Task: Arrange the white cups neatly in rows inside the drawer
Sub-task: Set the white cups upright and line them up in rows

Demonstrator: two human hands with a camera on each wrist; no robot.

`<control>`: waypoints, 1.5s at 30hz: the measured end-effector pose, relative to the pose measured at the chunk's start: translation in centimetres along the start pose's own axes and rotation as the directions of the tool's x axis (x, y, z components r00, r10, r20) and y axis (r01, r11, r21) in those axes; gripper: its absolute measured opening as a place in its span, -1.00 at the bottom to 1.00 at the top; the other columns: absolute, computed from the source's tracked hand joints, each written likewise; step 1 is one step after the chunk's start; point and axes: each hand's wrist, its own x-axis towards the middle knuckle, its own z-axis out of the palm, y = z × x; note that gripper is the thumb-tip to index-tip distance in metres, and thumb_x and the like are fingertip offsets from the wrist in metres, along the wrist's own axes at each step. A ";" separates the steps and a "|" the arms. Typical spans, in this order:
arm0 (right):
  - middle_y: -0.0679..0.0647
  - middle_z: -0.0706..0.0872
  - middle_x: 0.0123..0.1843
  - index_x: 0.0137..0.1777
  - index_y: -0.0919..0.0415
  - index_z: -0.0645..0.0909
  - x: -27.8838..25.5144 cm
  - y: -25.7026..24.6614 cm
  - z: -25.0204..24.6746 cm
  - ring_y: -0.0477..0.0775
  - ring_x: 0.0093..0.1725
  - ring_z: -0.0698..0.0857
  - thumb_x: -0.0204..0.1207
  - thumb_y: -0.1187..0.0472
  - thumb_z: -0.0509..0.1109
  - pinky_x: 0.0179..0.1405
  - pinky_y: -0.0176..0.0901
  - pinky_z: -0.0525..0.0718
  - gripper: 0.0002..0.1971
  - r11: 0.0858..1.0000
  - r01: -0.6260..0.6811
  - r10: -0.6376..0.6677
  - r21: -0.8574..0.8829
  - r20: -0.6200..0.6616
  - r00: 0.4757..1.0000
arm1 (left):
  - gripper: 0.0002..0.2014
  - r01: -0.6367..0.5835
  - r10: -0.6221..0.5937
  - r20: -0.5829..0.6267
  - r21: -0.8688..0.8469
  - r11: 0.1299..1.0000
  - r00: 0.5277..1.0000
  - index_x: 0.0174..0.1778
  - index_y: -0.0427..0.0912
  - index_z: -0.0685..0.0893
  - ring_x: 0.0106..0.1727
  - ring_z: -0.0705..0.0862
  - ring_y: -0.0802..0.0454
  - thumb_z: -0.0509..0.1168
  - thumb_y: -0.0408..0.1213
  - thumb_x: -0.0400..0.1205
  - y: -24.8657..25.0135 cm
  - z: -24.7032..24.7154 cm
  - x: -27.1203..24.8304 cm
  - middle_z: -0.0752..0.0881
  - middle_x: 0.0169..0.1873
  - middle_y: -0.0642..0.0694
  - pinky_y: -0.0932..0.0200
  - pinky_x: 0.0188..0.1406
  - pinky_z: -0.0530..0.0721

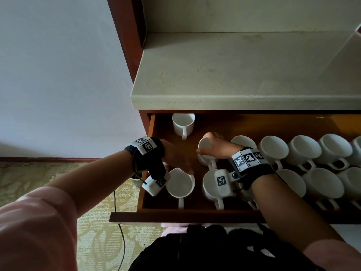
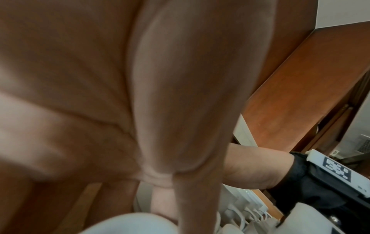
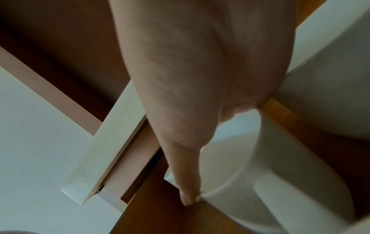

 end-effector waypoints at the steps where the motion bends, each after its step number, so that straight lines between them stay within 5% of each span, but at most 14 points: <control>1: 0.13 0.28 0.52 0.52 0.13 0.25 0.0 0.0 0.0 0.17 0.52 0.25 0.49 -0.18 0.37 0.38 0.01 0.33 -0.30 1.000 -0.001 0.001 0.000 0.001 1.000 | -0.41 0.015 -0.015 0.000 -0.019 1.000 1.000 0.44 0.08 0.53 -0.28 0.65 0.31 0.23 0.31 0.55 -0.5 0.1 0.4 0.63 0.32 0.02 0.44 -0.25 0.55; 3: 0.14 0.28 0.52 0.52 0.14 0.25 0.0 0.0 0.0 0.18 0.52 0.25 0.50 -0.18 0.38 0.39 0.01 0.33 -0.30 1.000 -0.003 0.003 0.002 0.000 1.000 | -0.24 0.062 -0.064 -0.016 -0.126 0.990 0.998 0.36 0.10 0.58 -0.18 0.76 0.15 0.33 0.47 0.32 -0.9 0.3 0.6 0.69 0.24 0.02 0.28 -0.19 0.67; 6: 0.14 0.30 0.51 0.49 0.15 0.29 0.2 -0.2 0.1 0.19 0.52 0.27 0.47 -0.17 0.40 0.41 0.02 0.32 -0.30 1.000 -0.021 0.021 0.001 -0.013 1.000 | -0.57 -0.046 0.026 -0.077 -0.274 0.961 0.997 0.40 -0.12 0.56 -0.11 0.76 0.21 0.19 0.04 0.69 -0.9 -0.3 0.5 0.63 0.24 -0.03 0.30 -0.16 0.74; 9: 0.14 0.27 0.54 0.52 0.13 0.26 0.2 -0.4 0.2 0.20 0.55 0.24 0.45 -0.17 0.41 0.44 0.01 0.29 -0.27 0.999 -0.042 0.042 0.001 -0.029 0.999 | -0.66 -0.120 0.041 -0.225 -0.348 0.930 0.973 0.30 -0.26 0.60 0.15 0.70 -0.14 0.15 -0.12 0.74 -1.2 -1.4 0.3 0.66 0.15 -0.18 0.07 0.02 0.74; 12: 0.16 0.26 0.54 0.54 0.13 0.23 0.1 -0.2 0.1 0.20 0.54 0.24 0.48 -0.19 0.38 0.41 0.02 0.31 -0.27 0.999 -0.031 0.031 -0.012 -0.018 0.999 | -0.65 -0.149 -0.007 -0.413 -0.345 0.927 0.911 0.28 -0.25 0.56 0.11 0.71 -0.17 0.22 -0.09 0.69 -2.3 -2.6 0.7 0.65 0.15 -0.21 0.04 0.04 0.73; 15: 0.16 0.28 0.51 0.52 0.13 0.25 0.0 -0.1 0.1 0.19 0.51 0.26 0.49 -0.20 0.36 0.38 0.01 0.32 -0.29 0.999 -0.024 0.024 -0.021 -0.007 1.000 | -0.50 -0.161 -0.049 -0.602 -0.290 0.943 0.797 0.37 -0.16 0.43 0.27 0.59 -0.15 0.34 -0.02 0.60 -3.0 -3.4 1.3 0.52 0.33 -0.23 -0.05 0.24 0.64; 19: 0.15 0.27 0.51 0.52 0.13 0.25 -0.1 -0.1 0.1 0.19 0.52 0.24 0.49 -0.19 0.36 0.40 0.02 0.32 -0.30 1.000 -0.014 0.014 -0.017 -0.001 1.000 | -0.18 -0.049 -0.163 -0.658 -0.291 0.955 0.735 0.61 -0.10 0.10 0.51 0.26 -0.27 0.40 0.00 0.54 -2.9 -3.3 2.1 0.21 0.48 -0.27 -0.10 0.42 0.38; 23: 0.14 0.28 0.52 0.53 0.12 0.25 -0.1 0.0 0.0 0.18 0.52 0.24 0.49 -0.19 0.38 0.40 0.00 0.31 -0.29 1.000 -0.004 0.004 -0.007 -0.008 1.000 | -0.02 0.051 -0.216 -0.601 -0.280 0.959 0.770 0.68 -0.18 -0.13 0.60 0.05 -0.32 0.33 0.14 0.56 -2.4 -3.4 3.1 -0.04 0.59 -0.27 -0.15 0.53 0.22; 32: 0.13 0.31 0.50 0.49 0.11 0.29 0.0 0.2 0.2 0.17 0.51 0.27 0.47 -0.20 0.38 0.37 -0.05 0.32 -0.31 1.000 -0.001 0.001 -0.001 -0.019 1.000 | -0.04 0.095 -0.266 -0.632 -0.291 0.952 0.728 0.67 -0.16 -0.15 0.65 -0.05 -0.30 0.27 0.19 0.57 -1.9 -4.9 5.7 -0.04 0.64 -0.26 -0.12 0.60 0.06; 37: 0.15 0.28 0.53 0.53 0.14 0.25 -0.1 0.3 0.1 0.18 0.54 0.24 0.49 -0.18 0.38 0.41 -0.06 0.29 -0.29 1.000 0.015 -0.015 0.004 -0.015 1.000 | -0.40 0.145 -0.160 -0.621 -0.076 0.987 0.767 0.63 -0.04 0.24 0.54 0.27 -0.27 0.05 0.13 0.70 -1.4 -6.3 6.2 0.36 0.51 -0.30 -0.10 0.54 0.15; 42: 0.16 0.25 0.55 0.56 0.14 0.22 -0.2 0.3 0.0 0.19 0.56 0.21 0.50 -0.17 0.38 0.45 -0.04 0.27 -0.27 1.000 0.024 -0.024 0.008 -0.006 1.000 | -0.43 0.218 -0.168 -0.597 0.012 0.976 0.784 0.61 -0.03 0.28 0.50 0.36 -0.23 0.06 0.13 0.69 -1.6 -6.8 6.9 0.45 0.47 -0.23 -0.09 0.48 0.19; 45: 0.16 0.24 0.55 0.56 0.14 0.21 -0.1 0.3 0.1 0.19 0.56 0.21 0.50 -0.18 0.37 0.47 -0.03 0.27 -0.26 1.000 0.022 -0.022 -0.005 -0.008 1.000 | -0.44 0.196 -0.113 -0.591 0.077 0.977 0.798 0.64 0.02 0.21 0.56 0.29 -0.22 0.08 0.06 0.71 -1.8 -7.0 6.5 0.34 0.56 -0.20 -0.07 0.53 0.18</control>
